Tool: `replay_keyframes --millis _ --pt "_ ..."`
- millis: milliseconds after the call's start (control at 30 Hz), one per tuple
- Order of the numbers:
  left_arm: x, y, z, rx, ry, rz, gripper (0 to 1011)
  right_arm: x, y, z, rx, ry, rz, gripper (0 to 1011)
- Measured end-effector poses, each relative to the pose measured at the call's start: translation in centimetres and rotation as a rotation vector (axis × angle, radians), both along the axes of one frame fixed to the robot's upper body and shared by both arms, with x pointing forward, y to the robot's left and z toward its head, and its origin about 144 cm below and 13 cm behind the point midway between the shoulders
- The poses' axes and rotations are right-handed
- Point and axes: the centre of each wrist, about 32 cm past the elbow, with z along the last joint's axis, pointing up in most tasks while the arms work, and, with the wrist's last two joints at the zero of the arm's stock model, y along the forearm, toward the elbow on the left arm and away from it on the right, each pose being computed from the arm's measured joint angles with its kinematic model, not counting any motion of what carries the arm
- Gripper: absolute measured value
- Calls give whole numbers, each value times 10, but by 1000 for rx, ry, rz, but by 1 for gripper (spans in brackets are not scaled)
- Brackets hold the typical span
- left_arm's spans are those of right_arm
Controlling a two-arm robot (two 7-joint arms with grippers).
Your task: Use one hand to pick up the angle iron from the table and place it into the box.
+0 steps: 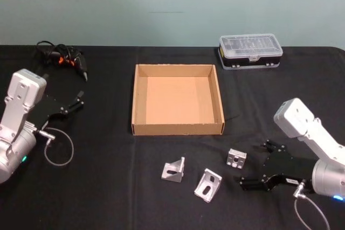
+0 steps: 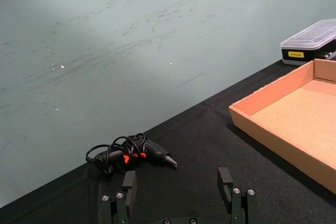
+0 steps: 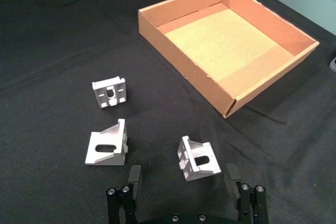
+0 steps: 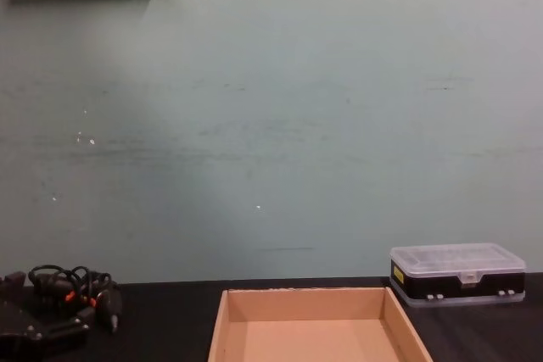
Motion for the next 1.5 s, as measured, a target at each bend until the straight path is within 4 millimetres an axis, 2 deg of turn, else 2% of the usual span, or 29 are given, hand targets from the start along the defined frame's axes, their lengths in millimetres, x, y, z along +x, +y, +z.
replay_keyframes --millis 567,933,1133,1267,1333,1367,1500 --pt "0 0 0 0 0 0 1011 3 9 -11 -11 -18 2 1002" --pt "0 0 0 0 0 0 1011 3 8 -10 -13 -19 2 996" --pt "0 0 0 0 0 0 1011 3 8 -10 -12 -19 2 886" --pt "0 0 0 0 0 0 1011 3 8 -9 -12 -19 2 739" --pt "0 0 0 0 0 0 1011 3 8 -9 -12 -19 2 707" --pt "0 0 0 0 0 0 1011 3 8 -9 -12 -19 2 651" --pt "0 0 0 0 0 0 1011 3 8 -9 -12 -19 2 543"
